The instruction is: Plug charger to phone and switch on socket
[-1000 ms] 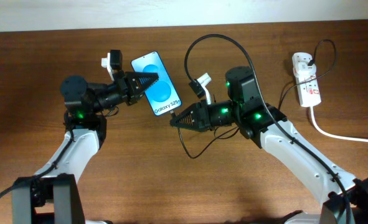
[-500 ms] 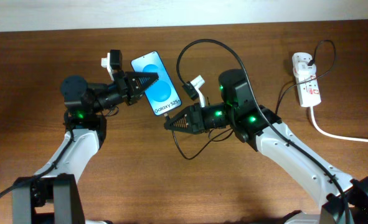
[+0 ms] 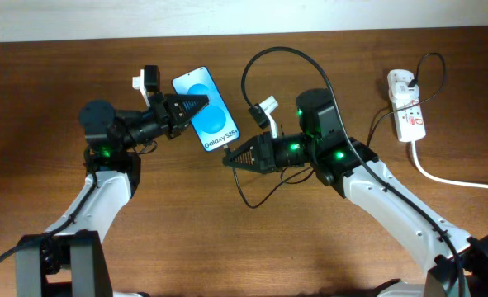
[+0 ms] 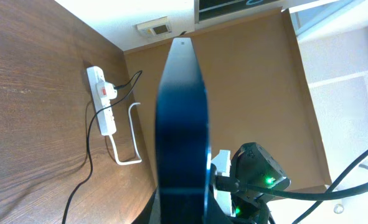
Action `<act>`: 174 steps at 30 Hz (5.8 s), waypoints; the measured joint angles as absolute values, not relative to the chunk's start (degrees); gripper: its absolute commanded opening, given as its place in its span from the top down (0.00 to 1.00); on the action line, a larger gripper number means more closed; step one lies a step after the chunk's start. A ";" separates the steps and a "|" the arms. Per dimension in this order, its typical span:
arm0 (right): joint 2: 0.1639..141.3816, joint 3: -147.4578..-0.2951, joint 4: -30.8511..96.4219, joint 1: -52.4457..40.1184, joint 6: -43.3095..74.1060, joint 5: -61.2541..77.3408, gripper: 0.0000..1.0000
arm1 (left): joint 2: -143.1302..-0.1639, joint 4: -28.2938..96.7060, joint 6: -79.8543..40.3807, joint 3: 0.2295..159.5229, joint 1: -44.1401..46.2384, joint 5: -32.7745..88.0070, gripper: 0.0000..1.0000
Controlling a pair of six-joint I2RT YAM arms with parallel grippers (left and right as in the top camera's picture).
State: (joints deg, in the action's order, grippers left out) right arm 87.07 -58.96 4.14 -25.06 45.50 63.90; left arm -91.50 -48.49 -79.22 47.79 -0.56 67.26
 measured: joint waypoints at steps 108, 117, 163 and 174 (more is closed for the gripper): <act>87.61 -61.71 44.34 -26.61 21.74 17.26 0.03 | -92.27 -46.98 -70.46 48.31 -6.35 87.88 1.00; 87.85 -79.11 62.04 -26.61 22.61 5.02 0.02 | -92.27 -46.98 -69.78 48.31 -6.35 88.62 1.00; 51.07 -41.95 41.91 -21.43 29.78 30.76 0.02 | -92.27 -46.98 -69.58 48.21 -6.35 89.82 1.00; 46.61 -41.95 42.87 -21.43 16.97 34.52 0.02 | -92.27 -46.98 -69.60 48.21 -6.35 89.86 1.00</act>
State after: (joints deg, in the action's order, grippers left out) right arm 46.61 -41.95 42.87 -21.43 16.97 34.52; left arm -92.27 -46.98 -69.60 48.21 -6.35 89.86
